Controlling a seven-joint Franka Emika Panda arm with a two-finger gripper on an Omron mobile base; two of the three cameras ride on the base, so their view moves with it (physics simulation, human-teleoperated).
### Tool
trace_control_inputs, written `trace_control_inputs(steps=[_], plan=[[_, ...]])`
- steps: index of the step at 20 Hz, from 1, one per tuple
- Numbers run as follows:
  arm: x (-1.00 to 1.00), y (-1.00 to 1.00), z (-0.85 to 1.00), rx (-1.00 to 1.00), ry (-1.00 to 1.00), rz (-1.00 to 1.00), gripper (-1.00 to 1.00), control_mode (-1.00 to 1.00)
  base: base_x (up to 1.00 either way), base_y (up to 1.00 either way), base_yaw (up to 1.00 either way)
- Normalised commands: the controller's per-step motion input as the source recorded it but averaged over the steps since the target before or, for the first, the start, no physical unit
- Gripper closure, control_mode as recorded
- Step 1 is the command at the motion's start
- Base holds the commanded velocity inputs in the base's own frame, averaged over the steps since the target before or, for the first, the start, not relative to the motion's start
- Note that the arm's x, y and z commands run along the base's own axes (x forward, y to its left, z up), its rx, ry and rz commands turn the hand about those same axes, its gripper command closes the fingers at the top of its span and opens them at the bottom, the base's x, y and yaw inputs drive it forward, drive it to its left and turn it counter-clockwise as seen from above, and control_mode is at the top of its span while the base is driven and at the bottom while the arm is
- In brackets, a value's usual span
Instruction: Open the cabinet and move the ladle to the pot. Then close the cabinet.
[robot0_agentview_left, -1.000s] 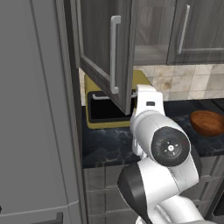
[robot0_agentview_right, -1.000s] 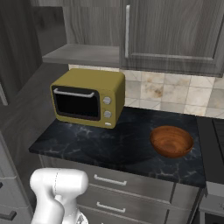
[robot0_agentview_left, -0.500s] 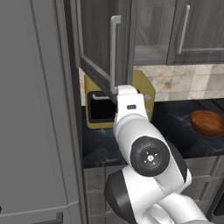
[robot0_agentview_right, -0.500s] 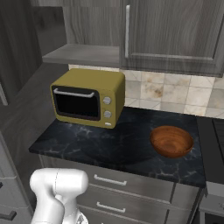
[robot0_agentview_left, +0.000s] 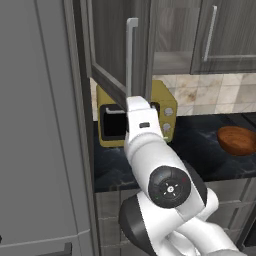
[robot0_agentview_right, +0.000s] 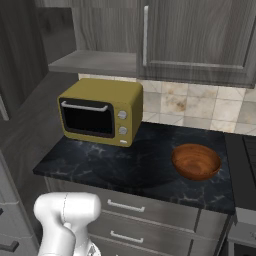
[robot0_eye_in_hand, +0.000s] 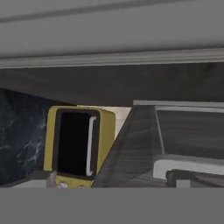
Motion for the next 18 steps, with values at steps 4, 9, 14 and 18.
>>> trace_control_inputs(steps=[4,9,14,18], plan=[[0.38,0.31,0.0,-0.02,-0.03,0.0,-1.0,-1.0,0.0,0.0,0.0],[0.45,0.19,0.03,-0.01,0.0,0.0,-1.0,-1.0,0.0,0.0,0.0],[0.32,0.0,0.1,-0.03,0.0,0.0,-1.0,-1.0,0.0,0.0,0.0],[0.28,0.0,0.02,-0.01,0.0,0.0,-1.0,-1.0,0.0,0.0,0.0]])
